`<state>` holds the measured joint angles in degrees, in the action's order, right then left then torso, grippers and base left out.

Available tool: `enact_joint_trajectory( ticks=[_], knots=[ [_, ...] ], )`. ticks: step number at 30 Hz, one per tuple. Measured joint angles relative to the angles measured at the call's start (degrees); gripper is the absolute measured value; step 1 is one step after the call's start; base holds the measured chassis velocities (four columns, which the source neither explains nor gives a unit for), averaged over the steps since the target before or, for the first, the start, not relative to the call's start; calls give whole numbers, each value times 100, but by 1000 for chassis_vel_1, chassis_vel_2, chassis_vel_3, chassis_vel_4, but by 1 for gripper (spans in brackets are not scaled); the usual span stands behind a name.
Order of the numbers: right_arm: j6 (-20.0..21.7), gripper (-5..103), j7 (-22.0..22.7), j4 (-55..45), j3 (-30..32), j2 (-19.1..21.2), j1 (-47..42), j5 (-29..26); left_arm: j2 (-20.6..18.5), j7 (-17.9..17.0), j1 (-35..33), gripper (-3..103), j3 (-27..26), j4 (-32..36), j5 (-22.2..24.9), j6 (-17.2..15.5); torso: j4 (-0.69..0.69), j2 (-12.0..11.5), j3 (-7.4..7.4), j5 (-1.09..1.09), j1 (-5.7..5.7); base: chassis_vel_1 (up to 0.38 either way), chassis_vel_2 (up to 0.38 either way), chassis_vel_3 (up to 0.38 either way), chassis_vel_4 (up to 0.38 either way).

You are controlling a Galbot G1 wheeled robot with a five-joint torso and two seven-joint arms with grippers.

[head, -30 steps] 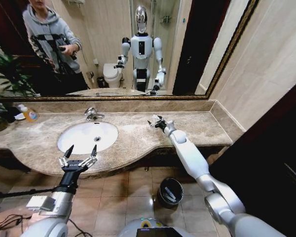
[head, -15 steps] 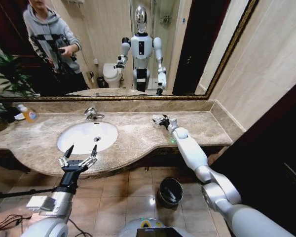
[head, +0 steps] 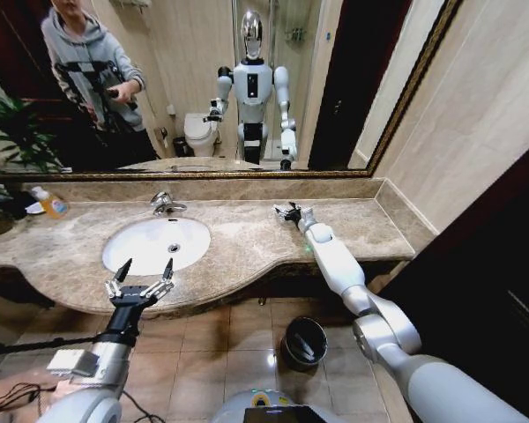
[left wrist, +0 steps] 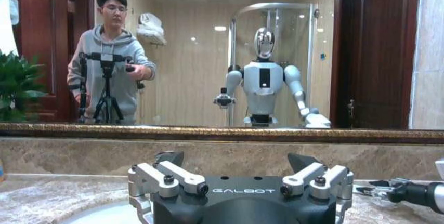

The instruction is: Pick up the trash from the sink and place it in the trash bin.

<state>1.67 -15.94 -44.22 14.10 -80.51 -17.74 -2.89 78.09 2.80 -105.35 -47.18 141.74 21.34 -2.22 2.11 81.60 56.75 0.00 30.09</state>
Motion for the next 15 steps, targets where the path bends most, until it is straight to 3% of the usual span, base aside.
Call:
enact_joint_trajectory(
  ticks=[2, 5, 7, 15],
  knots=[
    [18, 47, -17, -27, 7, 42, -42, 6, 0, 0, 0, 100, 0, 0, 0, 0, 0, 0, -1, -1, 0, 0, 0, 0, 0],
    [43, 42, -40, -37, 11, 67, -77, 8, 0, 0, 0, 100, 0, 0, 0, 0, 0, 0, 0, 0, 0, 0, 0, 0, 0],
    [55, 26, -57, -30, 30, 70, -92, 8, 0, 0, 0, 100, 0, 0, 0, 0, 0, 0, 0, 0, 0, 0, 0, 0, 0],
    [101, 18, -64, -178, 19, 117, -173, -41, 0, 0, 0, 100, 0, 0, 0, 0, 0, 0, 0, 0, 0, 0, 0, 0, 0]
  ],
)
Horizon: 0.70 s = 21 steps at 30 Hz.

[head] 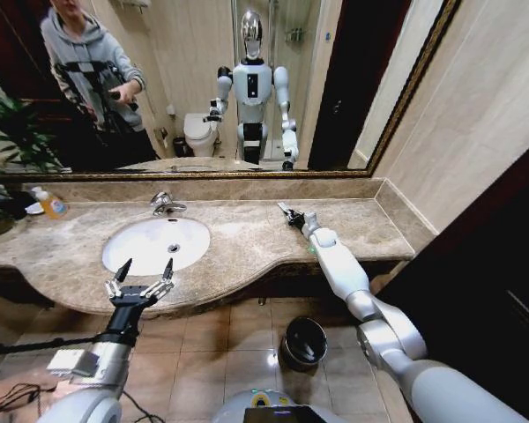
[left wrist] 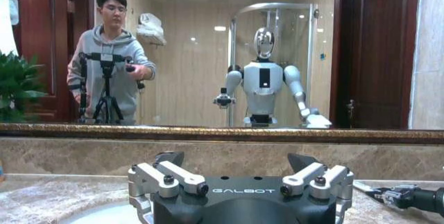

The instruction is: Pick up the trash from the sink and place it in the trash bin.

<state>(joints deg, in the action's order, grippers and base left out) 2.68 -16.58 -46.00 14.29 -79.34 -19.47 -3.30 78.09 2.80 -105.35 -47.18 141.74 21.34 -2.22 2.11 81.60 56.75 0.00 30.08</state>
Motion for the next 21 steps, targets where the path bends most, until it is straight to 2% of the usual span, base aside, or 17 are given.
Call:
enact_joint_trajectory(
  ticks=[9, 14, 16, 18, 20, 21],
  knots=[
    [125, 18, 66, -674, -16, 210, -328, -176, 0, 0, 0, 100, 0, 0, 0, 0, 0, 0, 0, 0, 0, 0, 0, 0, 0],
    [143, 18, 224, -1590, 227, 468, -904, -403, 0, -1, 0, 100, 0, 0, 0, 0, 0, 0, 0, 1, 0, 0, 0, 0, 0],
    [-2, 18, 494, -2107, 463, 582, -1242, -590, 0, 2, 0, 100, 0, 0, 0, 0, 0, 0, -1, 1, 0, 0, 0, 0, 0],
    [78, 18, 854, -2775, 626, 804, -1677, -980, 1, -1, 0, 100, 0, 0, 0, 0, 1, 0, -1, 1, 0, 0, 0, 0, 0],
    [115, 18, 922, -2974, 676, 873, -1824, -1068, 0, 2, 0, 100, 0, 0, 0, 0, 1, 0, -1, 0, 0, 0, 0, 0, 0],
    [185, 18, 1083, -3510, 831, 1044, -2280, -1244, 0, 0, -1, 100, 0, 0, 0, 0, 0, 0, -1, 0, 0, 0, 0, 0, 0]
  ],
)
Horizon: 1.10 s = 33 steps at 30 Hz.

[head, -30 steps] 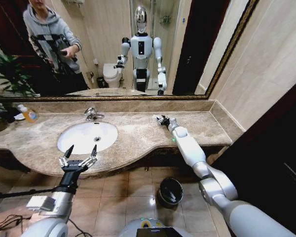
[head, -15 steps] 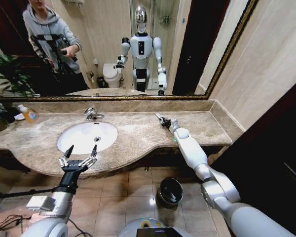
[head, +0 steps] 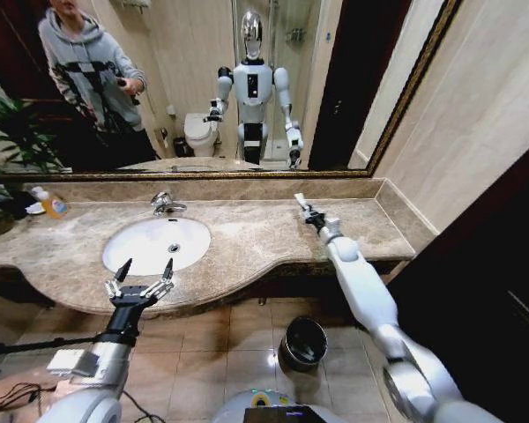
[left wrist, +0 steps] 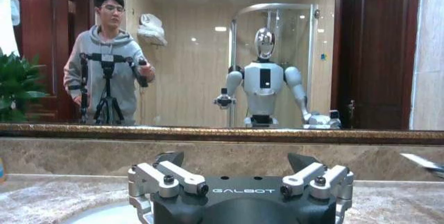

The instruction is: Pick up the trash from the sink and place it in the trash bin.

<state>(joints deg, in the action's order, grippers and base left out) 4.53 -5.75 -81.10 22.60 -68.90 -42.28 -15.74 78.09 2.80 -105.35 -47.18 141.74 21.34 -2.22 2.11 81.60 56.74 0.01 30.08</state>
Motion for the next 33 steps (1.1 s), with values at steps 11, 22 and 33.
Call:
enact_joint_trajectory(
  ticks=[11, 22, 33],
  knots=[
    [-177, 18, 133, -1964, 865, -167, -2576, -95, 0, 0, 0, 100, 0, 0, 0, 0, 0, 0, 0, 2, -1, 0, 0, 0, 0],
    [-1055, 18, -208, -2514, 1386, -866, -4579, 251, 0, 0, 0, 100, 0, 0, 0, 0, 0, 1, 0, -1, -2, 0, 0, 0, 0],
    [-1786, 18, -260, -1263, 1335, -1276, -5379, 631, 0, 0, 0, 100, 0, 0, 0, 0, -1, 1, 0, -1, -1, 0, 0, 0, 0]
  ],
)
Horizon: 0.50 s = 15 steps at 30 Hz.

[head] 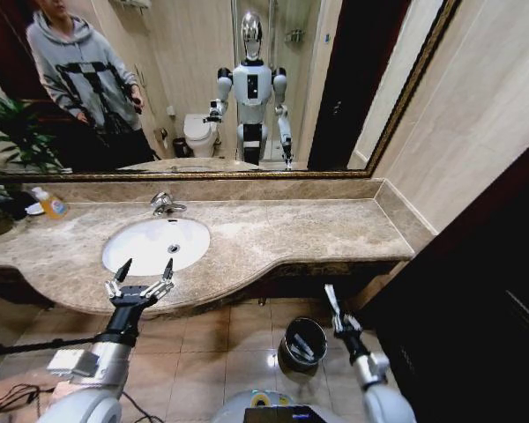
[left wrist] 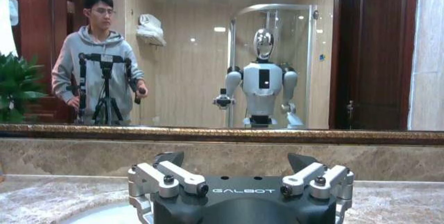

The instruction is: Pick up the trash from the sink and place it in the trash bin.

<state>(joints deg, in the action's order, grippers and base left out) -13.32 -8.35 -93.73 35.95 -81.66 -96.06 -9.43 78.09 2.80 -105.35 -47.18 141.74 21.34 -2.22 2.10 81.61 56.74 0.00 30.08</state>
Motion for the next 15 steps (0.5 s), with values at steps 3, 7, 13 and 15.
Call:
enact_joint_trajectory(
  ticks=[3, 7, 13, 15],
  knots=[
    [3, 18, 35, 521, -76, -27, 172, 159, 0, 0, 0, 100, 0, 0, 0, 0, 0, 0, 0, 0, 0, 0, 0, 0, 0],
    [15, 18, 42, 1660, -222, -69, 722, 486, 0, 0, 0, 100, 0, 0, 0, 0, 1, -1, 1, 0, 1, 0, 0, 0, 0],
    [30, 18, 3, 2869, -419, -30, 1331, 841, 0, 0, 0, 100, 0, 0, 0, 0, 1, -1, 1, 0, 2, 0, 0, 0, 0],
    [38, 18, -21, 3095, -437, -32, 1449, 880, 0, 0, 0, 100, 0, 0, 0, 0, 1, -1, 1, 0, 1, 0, 0, 0, 0]
  ],
)
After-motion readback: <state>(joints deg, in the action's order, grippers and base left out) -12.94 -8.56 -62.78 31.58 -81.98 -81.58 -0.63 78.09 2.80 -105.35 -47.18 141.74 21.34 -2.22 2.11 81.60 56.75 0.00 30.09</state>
